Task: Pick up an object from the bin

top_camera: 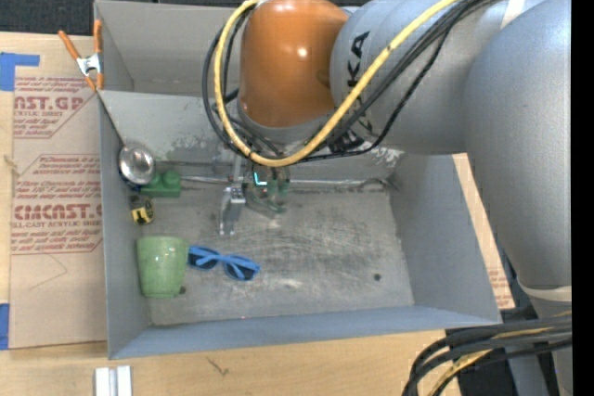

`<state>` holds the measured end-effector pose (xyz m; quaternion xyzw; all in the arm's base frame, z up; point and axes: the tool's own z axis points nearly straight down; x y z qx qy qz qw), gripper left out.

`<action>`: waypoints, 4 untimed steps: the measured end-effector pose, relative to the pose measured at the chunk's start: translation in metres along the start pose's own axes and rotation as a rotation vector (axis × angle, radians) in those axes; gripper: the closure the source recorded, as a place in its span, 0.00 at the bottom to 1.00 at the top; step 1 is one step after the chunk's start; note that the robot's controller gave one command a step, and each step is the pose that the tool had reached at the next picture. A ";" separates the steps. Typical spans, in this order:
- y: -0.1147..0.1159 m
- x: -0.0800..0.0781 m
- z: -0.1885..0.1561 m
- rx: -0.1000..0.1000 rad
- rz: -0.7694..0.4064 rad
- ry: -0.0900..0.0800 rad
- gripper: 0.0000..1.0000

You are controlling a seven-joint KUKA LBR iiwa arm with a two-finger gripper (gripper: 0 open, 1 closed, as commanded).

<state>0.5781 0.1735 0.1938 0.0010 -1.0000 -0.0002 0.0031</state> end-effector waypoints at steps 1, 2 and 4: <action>-0.012 0.045 0.094 0.002 -0.174 0.001 0.00; -0.012 0.042 0.091 0.000 -0.173 -0.006 1.00; -0.043 0.055 -0.011 0.000 -0.205 -0.016 1.00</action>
Offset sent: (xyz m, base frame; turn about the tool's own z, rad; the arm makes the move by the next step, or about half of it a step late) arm -0.0425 -0.0126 -0.0898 -0.1721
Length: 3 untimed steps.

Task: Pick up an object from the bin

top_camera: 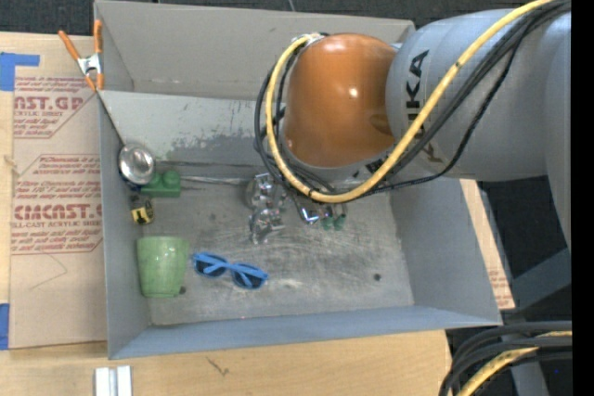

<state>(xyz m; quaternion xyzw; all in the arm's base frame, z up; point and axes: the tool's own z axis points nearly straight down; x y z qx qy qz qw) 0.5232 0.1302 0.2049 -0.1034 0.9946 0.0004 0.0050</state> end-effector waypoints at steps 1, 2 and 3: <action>0.001 0.002 0.005 -0.001 -0.001 0.008 0.00; 0.030 0.015 0.126 -0.002 -0.391 0.001 0.00; 0.029 0.015 0.125 -0.002 -0.390 0.005 1.00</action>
Offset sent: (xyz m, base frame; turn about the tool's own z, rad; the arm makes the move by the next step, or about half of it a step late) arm 0.0000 0.0000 0.0000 0.0000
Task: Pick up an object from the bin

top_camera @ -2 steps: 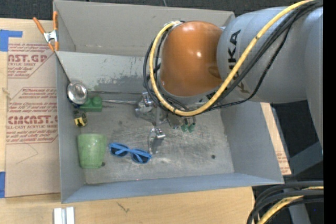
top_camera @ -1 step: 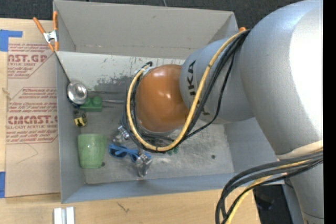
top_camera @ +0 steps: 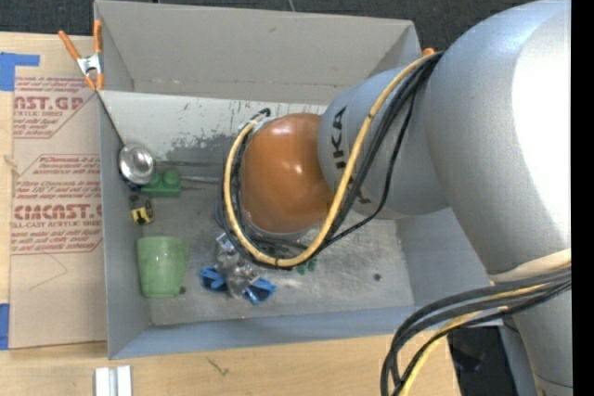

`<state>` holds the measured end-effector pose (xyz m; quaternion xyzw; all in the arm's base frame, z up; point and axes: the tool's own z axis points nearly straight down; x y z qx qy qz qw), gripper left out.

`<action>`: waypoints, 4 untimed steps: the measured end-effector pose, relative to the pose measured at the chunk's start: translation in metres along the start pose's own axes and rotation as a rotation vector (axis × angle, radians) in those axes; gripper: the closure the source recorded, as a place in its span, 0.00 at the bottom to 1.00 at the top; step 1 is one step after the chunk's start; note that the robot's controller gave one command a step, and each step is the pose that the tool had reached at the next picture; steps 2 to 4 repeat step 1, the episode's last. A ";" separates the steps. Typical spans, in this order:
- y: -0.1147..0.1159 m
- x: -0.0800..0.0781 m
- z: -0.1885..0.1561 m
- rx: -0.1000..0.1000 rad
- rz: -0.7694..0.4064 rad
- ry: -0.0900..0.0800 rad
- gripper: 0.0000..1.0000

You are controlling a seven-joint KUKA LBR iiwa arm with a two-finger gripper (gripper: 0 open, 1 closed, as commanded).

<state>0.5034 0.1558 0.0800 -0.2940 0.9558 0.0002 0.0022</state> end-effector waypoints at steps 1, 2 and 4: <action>0.003 0.013 -0.139 0.002 -0.050 -0.004 1.00; 0.003 0.013 -0.139 0.002 -0.050 -0.004 1.00; 0.003 0.013 -0.139 0.002 -0.050 -0.004 1.00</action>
Offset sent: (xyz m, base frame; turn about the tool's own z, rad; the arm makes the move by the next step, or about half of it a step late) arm -0.0142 -0.0060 0.1342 -0.0504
